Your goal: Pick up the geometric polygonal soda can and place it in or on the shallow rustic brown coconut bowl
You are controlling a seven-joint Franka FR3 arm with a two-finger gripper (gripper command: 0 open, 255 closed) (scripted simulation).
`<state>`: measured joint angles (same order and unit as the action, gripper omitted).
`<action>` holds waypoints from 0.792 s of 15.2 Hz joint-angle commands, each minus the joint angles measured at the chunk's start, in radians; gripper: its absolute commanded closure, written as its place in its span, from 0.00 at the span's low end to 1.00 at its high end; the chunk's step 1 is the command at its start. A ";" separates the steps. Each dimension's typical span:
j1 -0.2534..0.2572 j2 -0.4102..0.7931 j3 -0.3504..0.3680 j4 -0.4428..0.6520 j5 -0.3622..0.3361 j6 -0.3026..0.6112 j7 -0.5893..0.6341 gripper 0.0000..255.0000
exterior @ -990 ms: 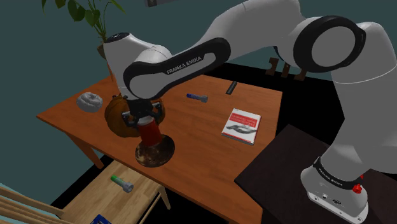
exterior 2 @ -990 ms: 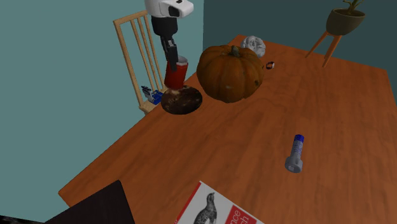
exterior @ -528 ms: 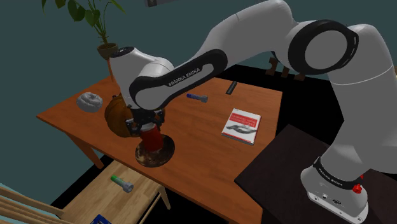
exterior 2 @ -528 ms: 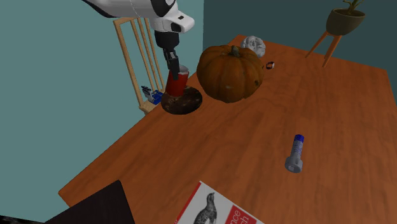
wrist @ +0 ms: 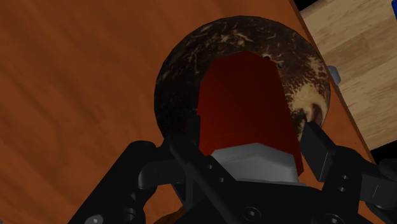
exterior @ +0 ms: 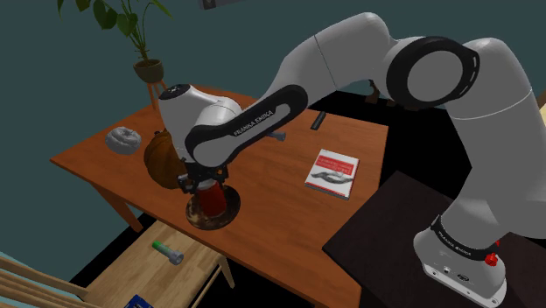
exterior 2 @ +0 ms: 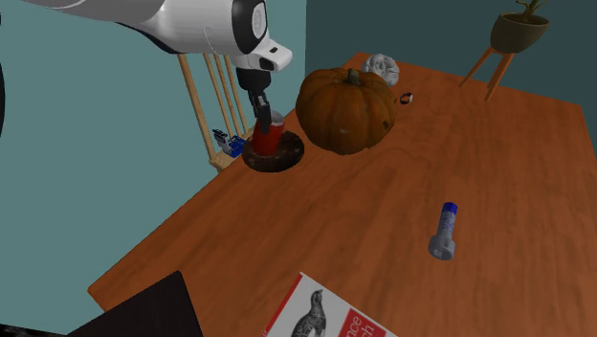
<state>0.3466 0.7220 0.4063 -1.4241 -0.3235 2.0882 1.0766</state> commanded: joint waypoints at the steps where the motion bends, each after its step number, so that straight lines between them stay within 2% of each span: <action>1: 0.002 0.006 -0.002 -0.001 -0.003 0.008 0.002 1.00; 8: 0.002 0.006 -0.002 -0.001 -0.003 0.008 0.002 1.00; 9: 0.002 0.006 -0.002 0.000 -0.003 0.008 0.002 0.00; 12: 0.002 0.006 -0.002 0.000 -0.003 0.008 0.002 0.00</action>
<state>0.3483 0.7281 0.4045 -1.4245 -0.3261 2.0958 1.0785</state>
